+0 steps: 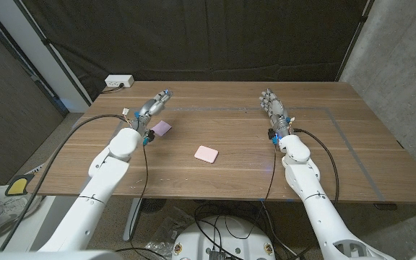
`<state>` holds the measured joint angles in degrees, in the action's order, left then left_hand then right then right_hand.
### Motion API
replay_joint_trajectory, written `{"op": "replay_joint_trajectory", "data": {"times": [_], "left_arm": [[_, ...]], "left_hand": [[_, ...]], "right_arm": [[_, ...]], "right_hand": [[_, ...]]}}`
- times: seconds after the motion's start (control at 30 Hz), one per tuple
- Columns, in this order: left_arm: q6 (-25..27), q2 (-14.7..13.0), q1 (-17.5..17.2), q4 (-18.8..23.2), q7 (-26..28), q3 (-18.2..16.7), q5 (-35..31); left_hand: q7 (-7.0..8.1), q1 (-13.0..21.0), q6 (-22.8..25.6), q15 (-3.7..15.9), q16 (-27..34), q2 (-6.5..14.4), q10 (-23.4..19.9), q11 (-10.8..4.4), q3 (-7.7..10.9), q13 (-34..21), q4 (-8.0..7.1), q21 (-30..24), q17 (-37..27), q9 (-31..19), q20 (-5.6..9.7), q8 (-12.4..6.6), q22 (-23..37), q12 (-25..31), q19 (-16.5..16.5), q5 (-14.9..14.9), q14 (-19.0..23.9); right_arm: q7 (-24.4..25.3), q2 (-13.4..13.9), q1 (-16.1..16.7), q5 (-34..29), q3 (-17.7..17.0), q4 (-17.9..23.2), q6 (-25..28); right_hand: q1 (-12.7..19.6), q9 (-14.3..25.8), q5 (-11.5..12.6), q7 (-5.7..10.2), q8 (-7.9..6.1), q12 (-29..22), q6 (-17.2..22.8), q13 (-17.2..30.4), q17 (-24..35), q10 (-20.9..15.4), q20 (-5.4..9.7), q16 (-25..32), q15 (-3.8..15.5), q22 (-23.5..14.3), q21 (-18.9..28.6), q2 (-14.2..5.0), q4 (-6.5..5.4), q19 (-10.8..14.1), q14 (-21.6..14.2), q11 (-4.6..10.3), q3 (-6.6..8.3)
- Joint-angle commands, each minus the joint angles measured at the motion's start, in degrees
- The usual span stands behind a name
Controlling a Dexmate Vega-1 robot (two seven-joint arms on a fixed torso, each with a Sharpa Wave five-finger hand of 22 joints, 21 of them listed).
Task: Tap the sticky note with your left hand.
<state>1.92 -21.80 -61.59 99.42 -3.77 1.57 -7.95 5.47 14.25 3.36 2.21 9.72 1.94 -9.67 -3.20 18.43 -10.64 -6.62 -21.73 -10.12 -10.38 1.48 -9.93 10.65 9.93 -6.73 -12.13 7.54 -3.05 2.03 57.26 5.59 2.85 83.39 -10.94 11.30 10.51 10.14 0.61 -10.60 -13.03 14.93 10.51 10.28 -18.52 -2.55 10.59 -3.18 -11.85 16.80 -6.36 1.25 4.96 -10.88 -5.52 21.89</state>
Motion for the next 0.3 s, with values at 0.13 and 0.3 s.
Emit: {"op": "replay_joint_trajectory", "data": {"times": [0.13,0.3], "left_arm": [[-10.1,1.5,2.9,-9.2,-11.6,-3.9,16.0],[-10.2,1.9,2.0,-9.0,-12.1,-4.8,17.6]], "left_hand": [[0.14,0.2,-3.1,2.01,-0.1,0.9,3.1,-0.34,-0.37,0.1,-0.17,1.2,0.0,0.0,1.10,0.04,0.1,0.1,1.7,0.0,-2.8],[0.05,0.0,-4.6,1.75,0.0,1.1,4.1,-0.38,-0.49,0.1,-0.31,1.6,0.0,0.0,1.05,0.14,0.1,0.2,2.3,-0.1,-3.5]], "right_arm": [[3.7,-0.2,5.3,-1.8,1.3,6.7,1.6],[3.7,-0.3,4.6,-1.6,1.6,6.2,1.1]], "right_hand": [[-0.7,0.1,0.2,0.00,-0.38,0.1,0.3,0.3,0.1,-0.2,0.36,0.0,0.08,-0.2,-0.1,0.14,-0.42,0.1,0.1,0.11,-0.14],[-0.8,0.1,0.2,0.02,-0.31,0.1,0.2,0.3,0.1,-0.2,0.40,0.0,0.12,-0.2,-0.1,0.18,-0.46,0.1,0.1,0.11,-0.18]]}}
